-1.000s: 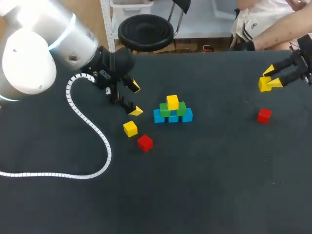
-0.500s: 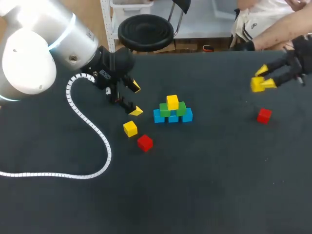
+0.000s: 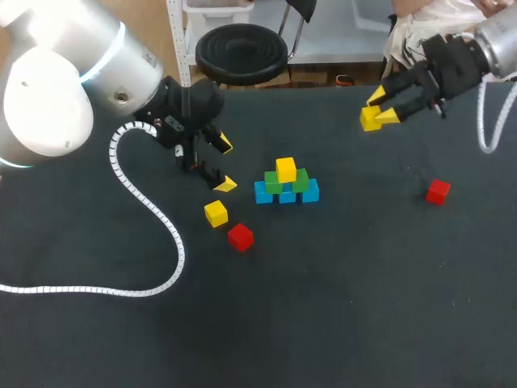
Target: Place the blue cubes, place green cubes on the blue cubes, place the yellow cubes on the green cubes, then place the red cubes on the yellow cubes, and place purple cube on the red cubes.
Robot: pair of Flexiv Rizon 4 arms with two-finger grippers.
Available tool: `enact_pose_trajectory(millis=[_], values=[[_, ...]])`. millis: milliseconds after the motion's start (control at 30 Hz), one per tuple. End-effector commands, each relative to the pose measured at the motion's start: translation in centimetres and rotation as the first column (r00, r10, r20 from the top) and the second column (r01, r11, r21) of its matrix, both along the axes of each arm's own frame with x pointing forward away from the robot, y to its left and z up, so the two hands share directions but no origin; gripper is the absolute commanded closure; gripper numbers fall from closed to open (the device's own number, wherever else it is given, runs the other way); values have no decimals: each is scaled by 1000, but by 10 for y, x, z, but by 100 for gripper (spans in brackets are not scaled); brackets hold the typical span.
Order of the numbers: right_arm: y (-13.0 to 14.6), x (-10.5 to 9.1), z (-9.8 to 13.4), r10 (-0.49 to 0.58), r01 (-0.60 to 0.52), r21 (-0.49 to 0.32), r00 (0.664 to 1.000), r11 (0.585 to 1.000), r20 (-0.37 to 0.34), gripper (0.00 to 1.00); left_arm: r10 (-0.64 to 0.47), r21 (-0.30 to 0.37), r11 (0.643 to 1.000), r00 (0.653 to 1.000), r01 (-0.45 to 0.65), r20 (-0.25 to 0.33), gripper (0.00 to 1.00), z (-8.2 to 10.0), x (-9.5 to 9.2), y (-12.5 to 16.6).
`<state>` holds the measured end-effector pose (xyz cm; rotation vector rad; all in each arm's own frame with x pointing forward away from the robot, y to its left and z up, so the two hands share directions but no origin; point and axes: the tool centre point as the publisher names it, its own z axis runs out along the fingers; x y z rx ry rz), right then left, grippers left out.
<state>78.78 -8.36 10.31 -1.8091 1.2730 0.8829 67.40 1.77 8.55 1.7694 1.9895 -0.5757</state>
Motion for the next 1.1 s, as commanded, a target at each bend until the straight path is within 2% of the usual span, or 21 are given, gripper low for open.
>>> enact_pose_trajectory(millis=[33, 300, 600, 900, 1000, 1100], values=[[11, -1, 3, 8, -8, -4, 1000, 1000, -4, 100, -2, -2, 1000, 1000, 2, 1, 0, 0, 0, 1], [38, -35, 0, 1, -2, -13, 999, 1000, -41, 100, -2, -2, 1000, 1000, 2, 1, 0, 0, 0, 1], [55, -67, 3, -44, 38, -106, 998, 994, -52, 100, -2, -2, 1000, 1000, 2, 1, 0, 0, 0, 1], [55, -81, -3, -86, 82, -77, 995, 994, -51, 100, -2, -2, 1000, 1000, 2, 1, 0, 0, 0, 1], [59, -78, 1, -53, 50, -54, 998, 997, -46, 100, -2, -2, 1000, 1000, 2, 1, 0, 0, 0, 1], [64, -71, 11, -14, 13, -74, 1000, 997, -13, 100, -2, -2, 1000, 1000, 2, 1, 0, 0, 0, 1]])
